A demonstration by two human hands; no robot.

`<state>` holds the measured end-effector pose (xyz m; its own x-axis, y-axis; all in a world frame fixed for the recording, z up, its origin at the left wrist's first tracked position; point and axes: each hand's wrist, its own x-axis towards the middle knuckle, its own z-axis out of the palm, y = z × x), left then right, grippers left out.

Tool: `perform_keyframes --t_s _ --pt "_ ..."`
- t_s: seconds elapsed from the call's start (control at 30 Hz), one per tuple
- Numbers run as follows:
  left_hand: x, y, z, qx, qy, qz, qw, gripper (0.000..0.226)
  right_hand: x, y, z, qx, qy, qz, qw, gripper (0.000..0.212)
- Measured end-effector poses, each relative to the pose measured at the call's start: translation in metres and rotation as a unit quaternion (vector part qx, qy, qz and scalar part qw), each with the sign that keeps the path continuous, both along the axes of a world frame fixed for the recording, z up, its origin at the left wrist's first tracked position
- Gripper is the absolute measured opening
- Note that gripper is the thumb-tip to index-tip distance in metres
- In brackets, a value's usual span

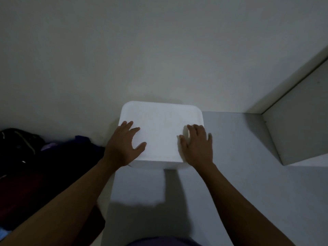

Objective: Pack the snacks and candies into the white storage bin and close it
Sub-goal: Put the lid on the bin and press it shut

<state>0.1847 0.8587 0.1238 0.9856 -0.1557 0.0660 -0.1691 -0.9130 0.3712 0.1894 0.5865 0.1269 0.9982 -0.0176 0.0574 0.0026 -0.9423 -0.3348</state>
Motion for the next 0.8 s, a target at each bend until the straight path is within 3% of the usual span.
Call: perform_keyframes --t_s 0.17,0.43,0.6,0.8 --pt "-0.004 0.012 -0.012 -0.03 -0.092 -0.039 0.994 0.066 -0.004 -0.016 -0.001 0.105 -0.032 0.007 0.994 0.042" --pt "0.002 0.017 -0.02 -0.041 -0.124 -0.058 0.99 0.071 -0.003 -0.02 -0.022 0.192 -0.059 -0.045 0.978 0.061" --pt "0.007 0.015 -0.018 -0.065 -0.044 0.003 0.997 0.085 -0.003 -0.02 -0.019 0.171 -0.062 -0.034 0.983 0.053" --pt "0.023 0.007 -0.01 -0.168 -0.024 0.132 0.977 0.082 0.014 -0.021 -0.001 0.108 -0.042 -0.025 0.993 0.051"
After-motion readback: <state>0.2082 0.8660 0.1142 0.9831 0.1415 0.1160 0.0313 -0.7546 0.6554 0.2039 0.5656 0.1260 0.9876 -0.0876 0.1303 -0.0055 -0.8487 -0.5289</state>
